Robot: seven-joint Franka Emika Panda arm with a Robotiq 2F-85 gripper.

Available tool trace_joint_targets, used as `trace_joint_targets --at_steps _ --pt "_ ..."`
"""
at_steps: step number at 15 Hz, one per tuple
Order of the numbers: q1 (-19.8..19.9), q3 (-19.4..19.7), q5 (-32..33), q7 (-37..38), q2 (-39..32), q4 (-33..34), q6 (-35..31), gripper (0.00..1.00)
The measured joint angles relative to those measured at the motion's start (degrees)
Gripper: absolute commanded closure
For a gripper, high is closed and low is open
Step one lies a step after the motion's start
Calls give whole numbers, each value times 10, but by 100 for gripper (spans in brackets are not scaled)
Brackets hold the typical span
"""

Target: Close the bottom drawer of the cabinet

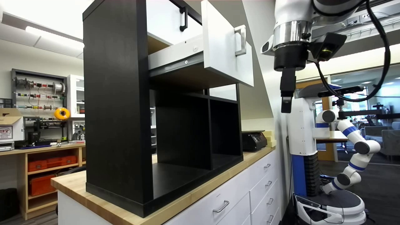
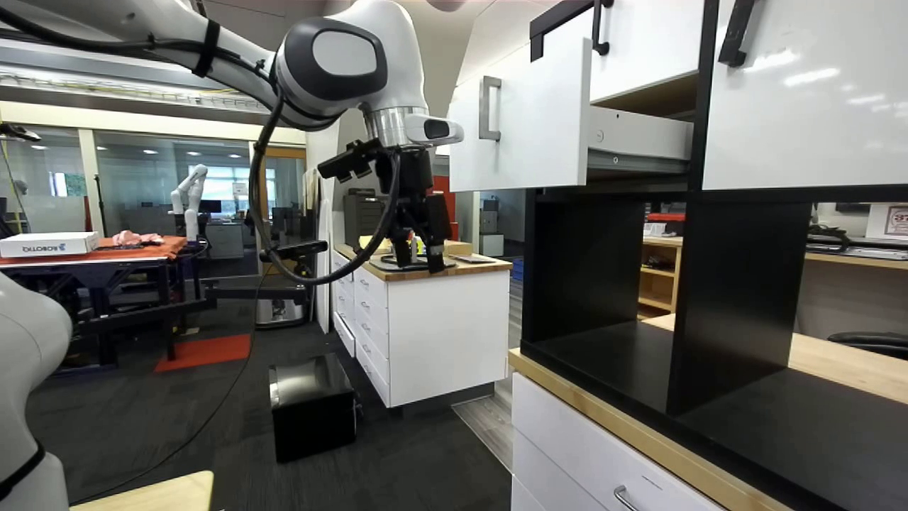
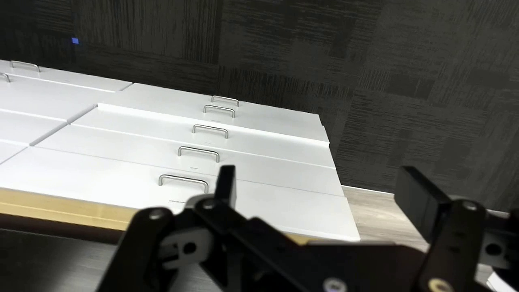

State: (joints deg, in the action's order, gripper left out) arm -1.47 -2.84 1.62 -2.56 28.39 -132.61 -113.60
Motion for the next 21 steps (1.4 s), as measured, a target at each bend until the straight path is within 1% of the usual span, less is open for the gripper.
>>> trace_joint_targets --at_steps 6,14,17,21 --pt "0 0 3 0 32 16 2 0" --pt "0 -3 45 0 32 59 -4 0" --pt "0 -4 60 0 30 75 -22 0" --pt "2 -3 73 0 25 90 -70 0"
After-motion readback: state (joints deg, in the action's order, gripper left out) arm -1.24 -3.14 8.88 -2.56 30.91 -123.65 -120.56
